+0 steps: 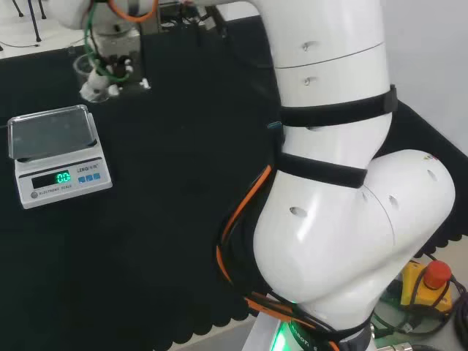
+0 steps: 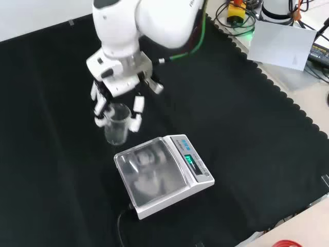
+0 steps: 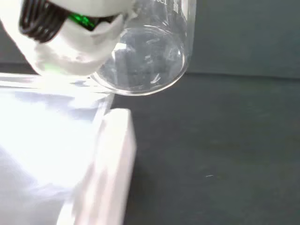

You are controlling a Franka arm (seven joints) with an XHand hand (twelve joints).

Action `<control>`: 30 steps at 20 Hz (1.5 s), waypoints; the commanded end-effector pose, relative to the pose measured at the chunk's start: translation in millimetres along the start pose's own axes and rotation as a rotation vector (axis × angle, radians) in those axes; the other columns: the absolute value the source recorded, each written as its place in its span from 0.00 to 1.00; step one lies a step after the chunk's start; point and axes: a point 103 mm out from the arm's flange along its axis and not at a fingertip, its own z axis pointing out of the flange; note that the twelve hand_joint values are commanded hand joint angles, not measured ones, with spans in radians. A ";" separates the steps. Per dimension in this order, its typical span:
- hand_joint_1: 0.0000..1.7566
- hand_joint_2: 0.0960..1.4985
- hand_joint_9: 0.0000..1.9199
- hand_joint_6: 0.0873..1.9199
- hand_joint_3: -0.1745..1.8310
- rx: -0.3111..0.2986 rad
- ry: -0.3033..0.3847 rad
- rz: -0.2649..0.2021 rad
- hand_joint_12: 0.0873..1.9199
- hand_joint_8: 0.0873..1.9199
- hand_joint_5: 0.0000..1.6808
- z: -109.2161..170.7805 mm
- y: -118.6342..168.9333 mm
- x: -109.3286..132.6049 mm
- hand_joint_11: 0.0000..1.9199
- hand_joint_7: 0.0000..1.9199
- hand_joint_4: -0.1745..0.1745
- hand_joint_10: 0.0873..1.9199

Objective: Put the beaker on the electronic balance.

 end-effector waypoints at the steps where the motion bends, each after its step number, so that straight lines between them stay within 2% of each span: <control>1: 0.62 0.59 0.71 0.29 0.17 0.053 0.023 -0.166 0.54 0.34 0.73 14.2 -16.3 69.3 0.56 0.67 1.00 0.25; 3: 0.62 0.59 0.71 0.29 0.17 0.056 0.036 -0.209 0.54 0.34 0.73 13.0 -24.2 79.4 0.56 0.67 1.00 0.25; 5: 0.62 0.59 0.71 0.29 0.17 0.062 0.037 -0.234 0.54 0.34 0.73 14.2 -28.1 86.4 0.56 0.67 1.00 0.25; 6: 0.62 0.59 0.71 0.29 0.17 0.065 0.049 -0.221 0.54 0.34 0.73 13.2 -31.1 74.0 0.56 0.67 1.00 0.25; 8: 0.62 0.59 0.71 0.29 0.17 0.073 0.056 -0.208 0.54 0.33 0.73 15.5 -32.0 66.9 0.56 0.67 1.00 0.24; 14: 0.62 0.59 0.71 0.28 0.17 0.128 0.034 -0.206 0.54 0.33 0.73 47.2 -24.6 79.3 0.55 0.67 1.00 0.24; 19: 0.62 0.59 0.71 0.29 0.16 0.158 0.037 -0.215 0.55 0.33 0.73 57.4 -20.6 79.3 0.55 0.67 1.00 0.24; 21: 0.57 0.52 0.69 0.35 0.16 0.187 0.050 -0.235 0.57 0.35 0.61 57.6 -19.9 75.6 0.51 0.64 0.84 0.26; 22: 0.55 0.49 0.66 0.39 0.17 0.201 0.055 -0.243 0.59 0.38 0.52 57.3 -19.7 74.7 0.49 0.61 0.73 0.28; 23: 0.52 0.46 0.61 0.38 0.18 0.209 0.056 -0.251 0.62 0.39 0.37 56.3 -19.9 73.1 0.44 0.54 0.58 0.29; 24: 0.48 0.43 0.55 0.32 0.19 0.208 0.062 -0.256 0.65 0.41 0.24 55.0 -20.4 71.3 0.38 0.46 0.45 0.31; 25: 0.45 0.41 0.48 0.25 0.19 0.207 0.070 -0.259 0.68 0.43 0.14 53.5 -20.8 69.3 0.32 0.38 0.38 0.34; 26: 0.42 0.40 0.43 0.18 0.19 0.210 0.075 -0.262 0.70 0.44 0.08 52.2 -20.9 68.6 0.27 0.30 0.35 0.36; 28: 0.37 0.37 0.31 0.02 0.17 0.212 0.091 -0.266 0.75 0.41 0.02 49.7 -22.1 64.7 0.18 0.14 0.34 0.39; 30: 0.32 0.35 0.22 0.00 0.14 0.219 0.103 -0.274 0.79 0.36 0.00 47.3 -24.0 59.2 0.11 0.04 0.35 0.41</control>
